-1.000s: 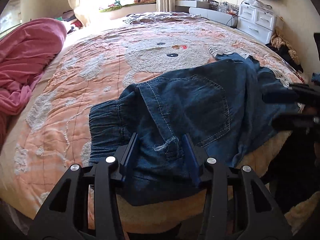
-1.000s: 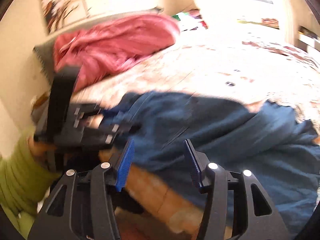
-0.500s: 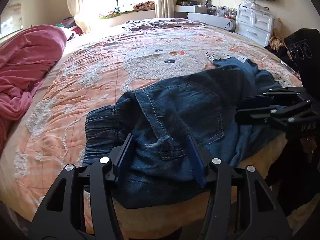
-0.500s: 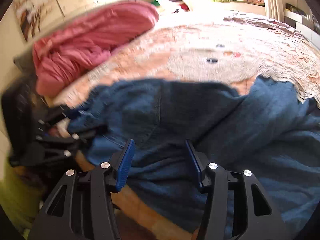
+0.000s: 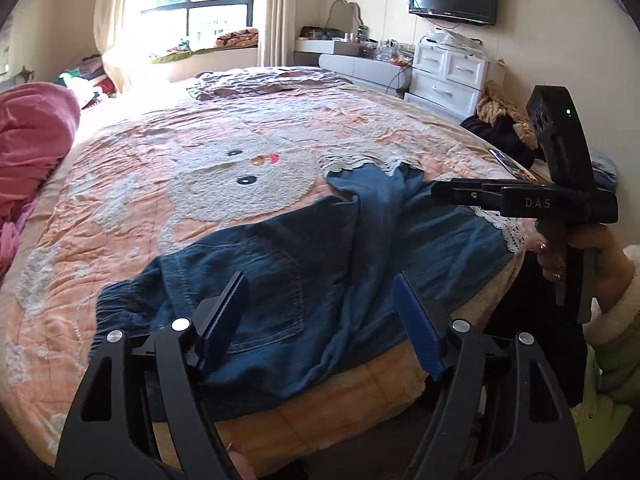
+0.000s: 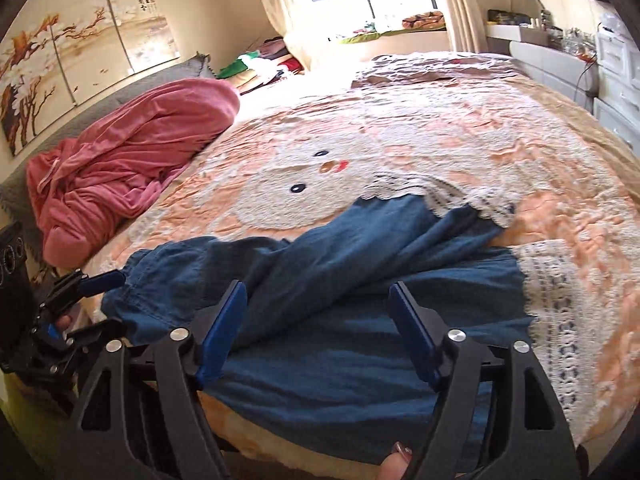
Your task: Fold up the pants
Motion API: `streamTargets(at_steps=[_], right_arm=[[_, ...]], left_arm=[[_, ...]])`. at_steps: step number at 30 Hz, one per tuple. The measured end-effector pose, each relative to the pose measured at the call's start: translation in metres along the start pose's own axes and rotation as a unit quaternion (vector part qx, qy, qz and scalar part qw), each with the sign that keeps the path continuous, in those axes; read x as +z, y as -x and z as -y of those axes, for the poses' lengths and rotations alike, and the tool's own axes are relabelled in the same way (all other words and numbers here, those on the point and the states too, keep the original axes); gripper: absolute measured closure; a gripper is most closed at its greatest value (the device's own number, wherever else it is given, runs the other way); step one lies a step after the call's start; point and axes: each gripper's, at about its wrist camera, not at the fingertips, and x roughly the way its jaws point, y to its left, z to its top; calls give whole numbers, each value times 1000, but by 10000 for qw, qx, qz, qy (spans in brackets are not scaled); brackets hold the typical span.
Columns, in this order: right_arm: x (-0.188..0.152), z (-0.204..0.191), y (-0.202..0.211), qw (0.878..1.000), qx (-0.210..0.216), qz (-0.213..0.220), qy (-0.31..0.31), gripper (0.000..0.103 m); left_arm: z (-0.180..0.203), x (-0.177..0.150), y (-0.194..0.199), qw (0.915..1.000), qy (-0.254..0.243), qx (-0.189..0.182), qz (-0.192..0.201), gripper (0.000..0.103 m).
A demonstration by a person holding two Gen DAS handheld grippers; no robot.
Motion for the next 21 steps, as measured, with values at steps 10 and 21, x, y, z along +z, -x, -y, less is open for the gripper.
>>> streamTargets(at_steps=[10, 21], right_arm=[[7, 21, 9, 9995, -273, 74, -103, 22], [61, 6, -57, 9968, -522, -513, 316, 22]], left_arm=[[29, 17, -75, 9931, 55, -808, -847, 36], [14, 17, -120, 9890, 413, -1061, -943, 68]])
